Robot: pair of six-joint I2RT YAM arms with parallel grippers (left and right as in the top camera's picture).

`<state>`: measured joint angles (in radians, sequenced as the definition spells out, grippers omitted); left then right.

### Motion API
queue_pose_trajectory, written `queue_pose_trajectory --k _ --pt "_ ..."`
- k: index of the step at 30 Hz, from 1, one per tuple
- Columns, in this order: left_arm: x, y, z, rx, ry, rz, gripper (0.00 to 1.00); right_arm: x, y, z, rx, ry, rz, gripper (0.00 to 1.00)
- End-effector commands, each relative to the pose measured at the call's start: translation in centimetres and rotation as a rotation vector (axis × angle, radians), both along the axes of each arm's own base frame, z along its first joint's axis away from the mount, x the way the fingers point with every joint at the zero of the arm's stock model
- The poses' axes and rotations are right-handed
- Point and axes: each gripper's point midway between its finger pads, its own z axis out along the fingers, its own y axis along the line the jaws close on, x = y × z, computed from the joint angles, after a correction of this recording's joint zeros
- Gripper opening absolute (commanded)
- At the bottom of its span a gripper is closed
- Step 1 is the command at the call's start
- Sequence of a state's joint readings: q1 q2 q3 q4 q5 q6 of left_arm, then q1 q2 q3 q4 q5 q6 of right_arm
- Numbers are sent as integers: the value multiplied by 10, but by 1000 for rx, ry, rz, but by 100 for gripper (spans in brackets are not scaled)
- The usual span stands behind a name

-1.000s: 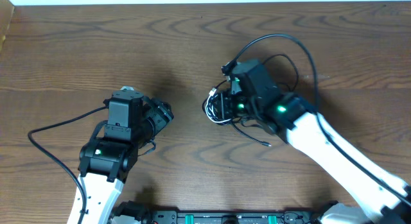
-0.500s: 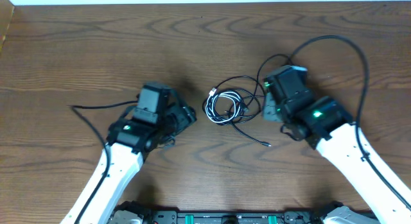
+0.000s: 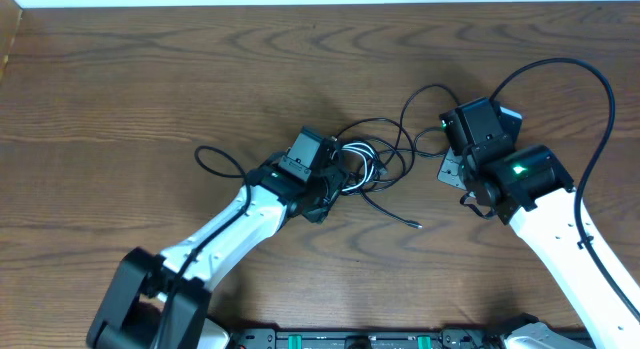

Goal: Untangle cables

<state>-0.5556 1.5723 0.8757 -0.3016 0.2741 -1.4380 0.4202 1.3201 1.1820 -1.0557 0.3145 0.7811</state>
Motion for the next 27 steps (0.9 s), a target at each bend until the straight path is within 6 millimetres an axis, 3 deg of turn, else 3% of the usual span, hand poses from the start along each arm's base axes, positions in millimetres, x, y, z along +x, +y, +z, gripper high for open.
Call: queue_pose_trajectory --k 1,7,11,20,22,27 --pt "13 -2 -9 -7 9 85 62 0 -6 4 -20 -17 -16 39" --pt "23 -3 -19 2 -10 109 60 0 -6 4 -20 -17 -16 40" --pt "23 -1 -23 23 -9 113 49 0 -6 4 -20 -17 -17 40" --pt "22 -2 -26 141 -98 114 49 -2 -7 3 -24 -8 -16 41" --pt "22 -2 -26 159 -112 115 40 -2 -7 3 -24 -8 -16 41" --pt "23 0 -30 178 -111 120 38 -2 -7 3 -23 -9 -16 42"
